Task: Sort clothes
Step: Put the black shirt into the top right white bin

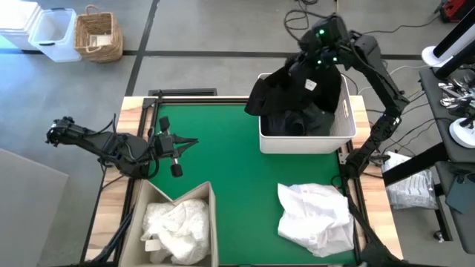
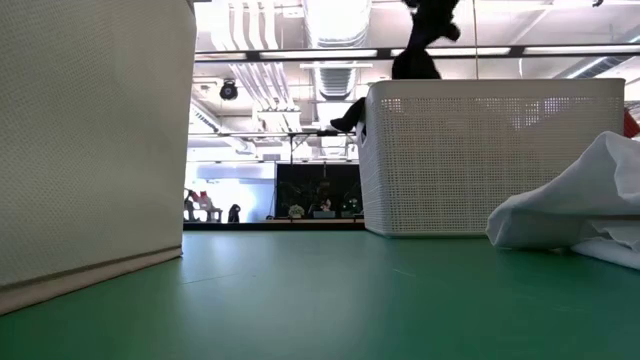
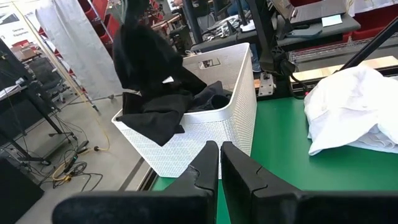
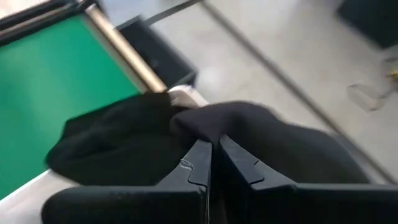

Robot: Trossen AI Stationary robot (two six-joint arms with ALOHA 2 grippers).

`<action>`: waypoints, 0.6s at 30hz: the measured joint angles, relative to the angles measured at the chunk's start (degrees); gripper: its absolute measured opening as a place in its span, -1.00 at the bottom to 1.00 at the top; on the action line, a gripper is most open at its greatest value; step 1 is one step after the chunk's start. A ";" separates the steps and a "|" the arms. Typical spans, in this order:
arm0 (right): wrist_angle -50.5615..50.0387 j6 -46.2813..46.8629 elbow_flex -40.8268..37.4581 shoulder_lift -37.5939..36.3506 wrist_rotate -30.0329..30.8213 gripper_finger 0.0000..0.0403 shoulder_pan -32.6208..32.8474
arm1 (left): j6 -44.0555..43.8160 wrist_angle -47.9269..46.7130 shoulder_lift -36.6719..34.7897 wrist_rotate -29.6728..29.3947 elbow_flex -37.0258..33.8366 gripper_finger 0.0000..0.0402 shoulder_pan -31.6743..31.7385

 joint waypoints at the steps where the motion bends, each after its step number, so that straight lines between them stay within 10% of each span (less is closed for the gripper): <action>1: 0.06 0.16 -1.38 0.00 -1.46 -0.94 0.00 | 0.02 0.00 0.00 0.00 0.00 -1.00 0.02; 18: -4.03 2.61 -21.15 -0.46 -14.91 -0.94 0.02 | 0.00 -0.17 0.00 0.02 0.00 -1.00 0.00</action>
